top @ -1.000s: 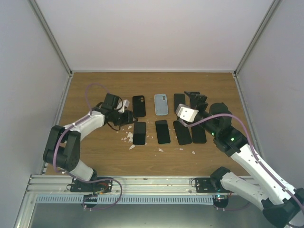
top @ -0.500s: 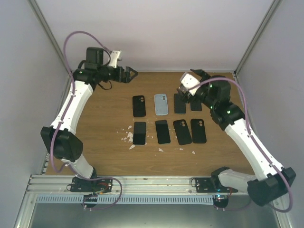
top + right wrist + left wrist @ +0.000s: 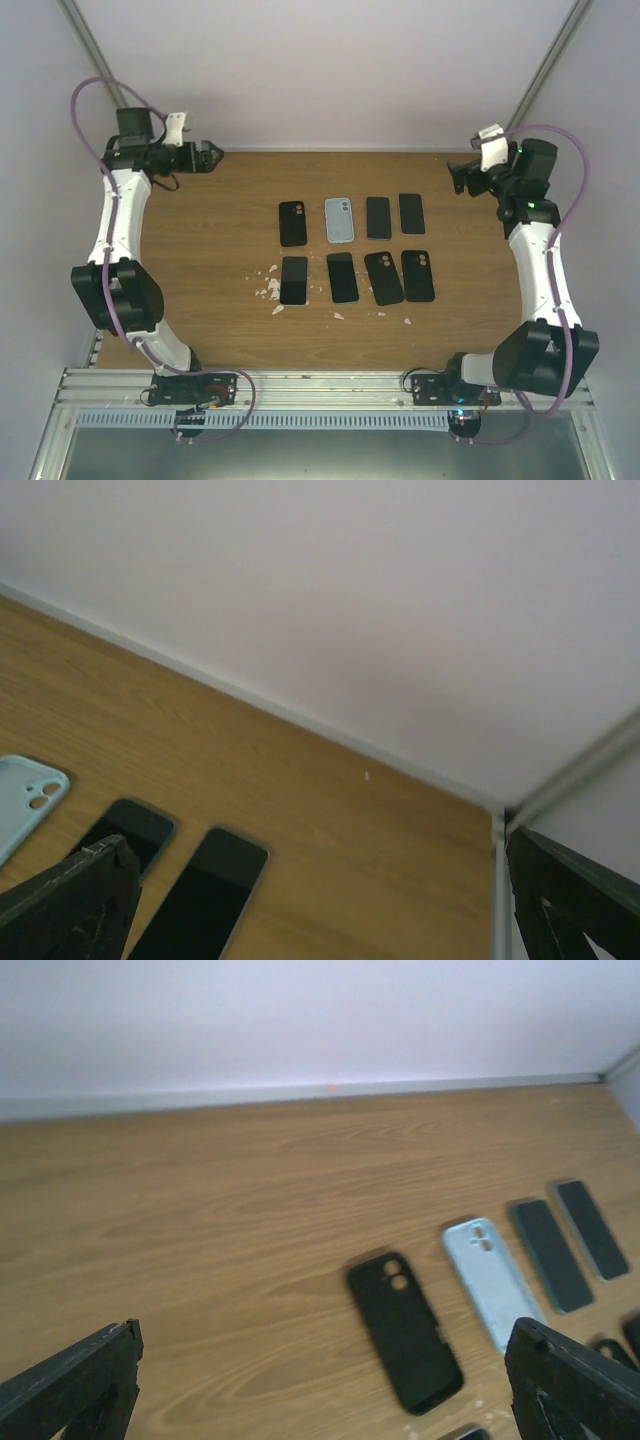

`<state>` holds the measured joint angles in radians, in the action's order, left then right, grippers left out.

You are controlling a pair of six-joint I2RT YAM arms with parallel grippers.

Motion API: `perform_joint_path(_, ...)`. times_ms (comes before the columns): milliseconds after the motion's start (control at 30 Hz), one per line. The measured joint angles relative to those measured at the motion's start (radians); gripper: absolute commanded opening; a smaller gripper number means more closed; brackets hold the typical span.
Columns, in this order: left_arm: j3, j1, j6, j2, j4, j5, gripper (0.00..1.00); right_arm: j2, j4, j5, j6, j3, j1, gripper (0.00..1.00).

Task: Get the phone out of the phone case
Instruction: Reset both arms

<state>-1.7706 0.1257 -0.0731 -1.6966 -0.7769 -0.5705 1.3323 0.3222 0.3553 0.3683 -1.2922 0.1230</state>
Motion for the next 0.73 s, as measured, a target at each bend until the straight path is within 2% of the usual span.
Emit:
perform_joint_path(100, 0.097, 0.076, -0.011, 0.006, 0.029, 0.012, 0.99, -0.003, -0.008, 0.05, -0.036, 0.06, 0.091, 0.99)
perform_joint_path(300, 0.27, 0.139, -0.038, 0.05, 0.102, 0.042, 0.99, -0.016, -0.034, 0.122, -0.07, 0.232, 0.192, 1.0)
perform_joint_path(467, 0.399, 0.16, -0.042, 0.122, 0.168, 0.053, 0.99, -0.057, -0.062, 0.145, -0.074, 0.357, 0.225, 1.0)
perform_joint_path(733, 0.574, 0.162, -0.015, 0.201, 0.254, 0.051, 0.99, -0.103, -0.121, 0.164, -0.089, 0.444, 0.227, 1.0)
